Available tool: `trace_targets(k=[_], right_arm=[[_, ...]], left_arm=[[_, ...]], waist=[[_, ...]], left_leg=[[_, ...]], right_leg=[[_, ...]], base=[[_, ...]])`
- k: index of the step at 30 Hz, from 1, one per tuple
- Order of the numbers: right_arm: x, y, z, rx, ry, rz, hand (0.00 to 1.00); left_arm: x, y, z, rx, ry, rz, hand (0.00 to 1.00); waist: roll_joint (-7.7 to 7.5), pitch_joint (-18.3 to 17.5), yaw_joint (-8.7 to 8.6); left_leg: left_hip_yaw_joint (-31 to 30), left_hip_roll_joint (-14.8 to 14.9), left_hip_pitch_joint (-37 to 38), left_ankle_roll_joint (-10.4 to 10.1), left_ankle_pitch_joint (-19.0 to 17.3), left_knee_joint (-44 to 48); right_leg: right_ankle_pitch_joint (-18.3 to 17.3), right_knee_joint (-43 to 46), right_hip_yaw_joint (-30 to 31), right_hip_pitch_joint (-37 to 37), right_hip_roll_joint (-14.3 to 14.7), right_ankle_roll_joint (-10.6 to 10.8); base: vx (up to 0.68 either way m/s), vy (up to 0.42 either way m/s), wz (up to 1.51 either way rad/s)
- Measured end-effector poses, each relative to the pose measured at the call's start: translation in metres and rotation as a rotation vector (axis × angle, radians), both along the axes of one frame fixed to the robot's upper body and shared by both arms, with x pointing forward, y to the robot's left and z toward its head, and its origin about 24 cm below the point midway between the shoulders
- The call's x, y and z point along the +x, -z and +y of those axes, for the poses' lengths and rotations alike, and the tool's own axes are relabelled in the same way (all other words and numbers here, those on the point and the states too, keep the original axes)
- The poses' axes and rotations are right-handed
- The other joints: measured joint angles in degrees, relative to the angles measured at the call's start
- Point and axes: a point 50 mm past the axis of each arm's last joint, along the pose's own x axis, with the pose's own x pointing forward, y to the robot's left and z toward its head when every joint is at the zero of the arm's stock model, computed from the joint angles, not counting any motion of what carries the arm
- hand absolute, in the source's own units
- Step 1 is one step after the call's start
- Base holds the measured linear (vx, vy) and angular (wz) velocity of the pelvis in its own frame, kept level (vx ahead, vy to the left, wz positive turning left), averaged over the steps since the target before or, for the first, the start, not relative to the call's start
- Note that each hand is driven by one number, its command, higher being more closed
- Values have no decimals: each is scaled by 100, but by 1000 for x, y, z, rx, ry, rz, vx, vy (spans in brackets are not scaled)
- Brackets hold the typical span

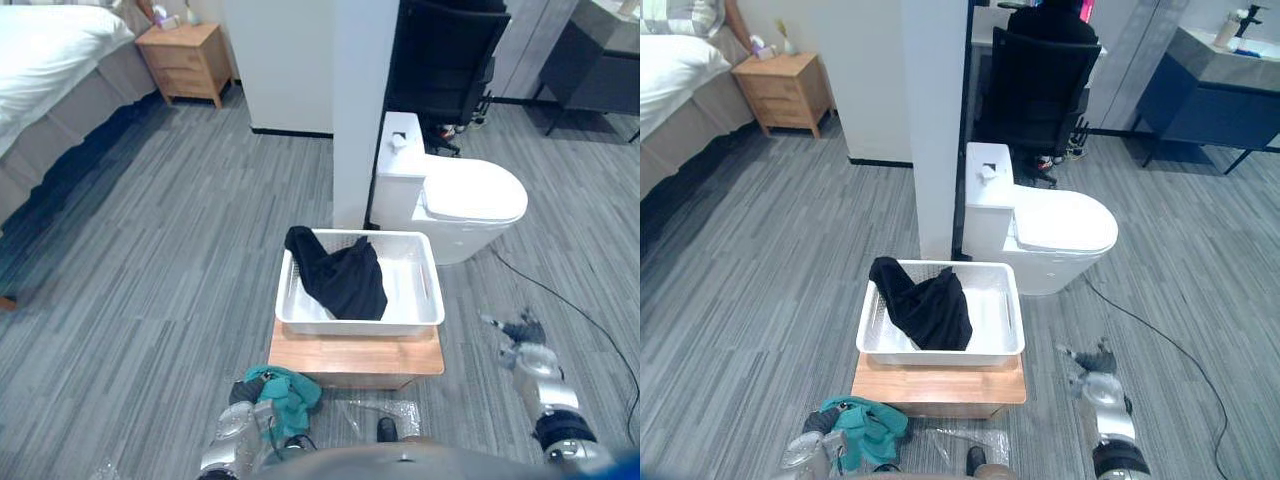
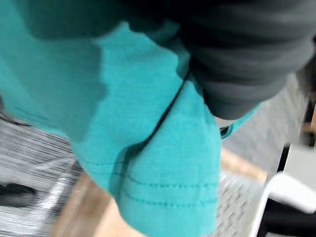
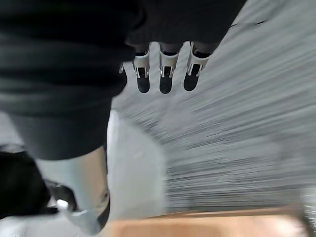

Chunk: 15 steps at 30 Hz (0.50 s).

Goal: Tidy the bed and pick cloth on bed and put in laundry

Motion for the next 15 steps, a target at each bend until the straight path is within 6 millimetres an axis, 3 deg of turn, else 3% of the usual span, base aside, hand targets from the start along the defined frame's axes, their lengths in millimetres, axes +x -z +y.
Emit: trace_targets(k=[2,3,5,7,8,13,15], right_arm=[[-37,26,10,133,33,107,0],[-45,31,14,172,35,128,0],[-77,47,31,289,23,207,0],[-96,54,39,337,24,261,0],[-111,57,42,376,46,287,0],[-132,59,42,429,97,292,0],[-139,60,47,442,98,294,0]], left_arm=[[-7,2,9,-8,-155,17,100],[-9,3,11,-13,-202,19,100],[-19,1,27,-31,-448,3,100],[-26,-1,41,-50,-631,-21,100],[-35,-4,55,-63,-816,-50,100],[-75,-14,95,-23,-1292,-128,100],[-95,-30,122,55,-1492,-206,100]], waist=[[101,-39,-3],[121,-38,-8],[176,-63,-5],[188,-81,1],[191,-86,30],[223,-140,111],[231,-187,306]], left_leg=[[-139,3,7,4,7,0],[-177,0,14,9,16,-1],[-446,-29,-29,32,61,-2],[-666,-64,-101,40,73,-3],[-852,-118,-154,45,62,-5],[-763,-192,-303,87,64,-6],[-603,-193,-293,101,58,-5]], right_leg=[[-18,-8,-144,76,-8,-16],[-28,-8,-194,106,-15,-15],[-86,-6,-478,187,-69,3],[-169,-5,-725,243,-118,67],[-231,-28,-971,323,-181,50],[-365,-38,-1573,481,-407,242],[-435,-24,-1700,551,-476,291]], base=[[-10,-21,30],[-30,-20,41],[-55,-18,59],[-81,-3,75],[-78,10,81],[15,20,68],[102,10,30]])
